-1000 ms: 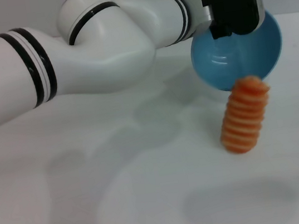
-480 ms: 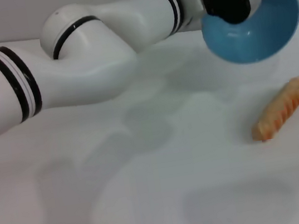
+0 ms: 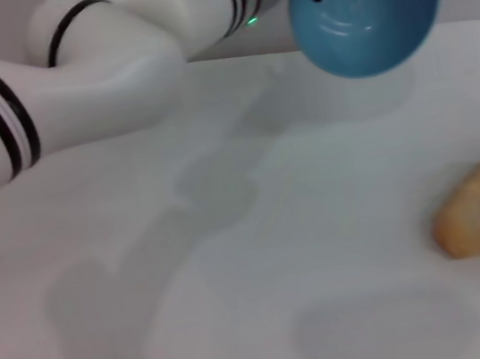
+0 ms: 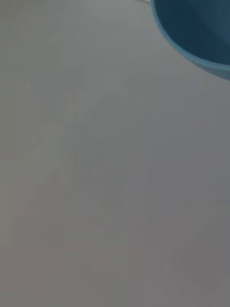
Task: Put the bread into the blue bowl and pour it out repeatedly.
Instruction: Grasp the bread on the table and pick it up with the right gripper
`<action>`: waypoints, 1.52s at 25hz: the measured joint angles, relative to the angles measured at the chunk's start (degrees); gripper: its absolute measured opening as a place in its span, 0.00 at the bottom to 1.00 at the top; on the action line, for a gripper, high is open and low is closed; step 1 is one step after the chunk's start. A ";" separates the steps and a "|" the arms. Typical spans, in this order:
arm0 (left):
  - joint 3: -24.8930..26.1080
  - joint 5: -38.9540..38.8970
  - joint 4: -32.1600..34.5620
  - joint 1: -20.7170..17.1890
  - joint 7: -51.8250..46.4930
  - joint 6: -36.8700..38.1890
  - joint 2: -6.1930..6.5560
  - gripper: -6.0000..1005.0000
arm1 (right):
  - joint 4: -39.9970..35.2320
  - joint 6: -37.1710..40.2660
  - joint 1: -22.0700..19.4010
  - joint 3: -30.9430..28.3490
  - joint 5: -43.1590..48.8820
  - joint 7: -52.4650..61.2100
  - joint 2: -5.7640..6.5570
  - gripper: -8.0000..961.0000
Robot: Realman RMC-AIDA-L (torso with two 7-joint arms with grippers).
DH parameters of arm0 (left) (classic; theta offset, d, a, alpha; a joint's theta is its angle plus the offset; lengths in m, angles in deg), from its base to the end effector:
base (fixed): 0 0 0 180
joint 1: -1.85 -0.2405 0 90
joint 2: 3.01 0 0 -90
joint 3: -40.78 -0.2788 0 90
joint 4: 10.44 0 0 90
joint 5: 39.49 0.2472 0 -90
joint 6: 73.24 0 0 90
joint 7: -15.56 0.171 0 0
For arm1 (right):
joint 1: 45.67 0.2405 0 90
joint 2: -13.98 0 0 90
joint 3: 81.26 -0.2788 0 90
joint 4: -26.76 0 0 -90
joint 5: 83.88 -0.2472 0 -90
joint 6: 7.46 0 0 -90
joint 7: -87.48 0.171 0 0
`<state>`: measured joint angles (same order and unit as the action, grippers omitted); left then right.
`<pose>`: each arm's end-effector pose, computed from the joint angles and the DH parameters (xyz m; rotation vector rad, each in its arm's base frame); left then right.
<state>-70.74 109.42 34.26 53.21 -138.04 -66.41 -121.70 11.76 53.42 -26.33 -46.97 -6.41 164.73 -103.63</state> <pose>-0.0868 0.5210 -0.1405 -2.2495 -0.0206 -0.1447 0.4375 0.3510 -0.0200 -1.6166 1.3479 0.9307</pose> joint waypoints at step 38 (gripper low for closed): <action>1.94 -1.84 -2.12 -2.98 -4.08 2.35 -0.14 0.00 | -16.80 10.49 7.38 -14.82 59.44 56.07 3.84 0.62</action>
<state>-68.80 107.58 32.13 50.23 -142.12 -64.06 -121.84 -5.04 63.91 -18.94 -61.78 53.02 220.79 -99.79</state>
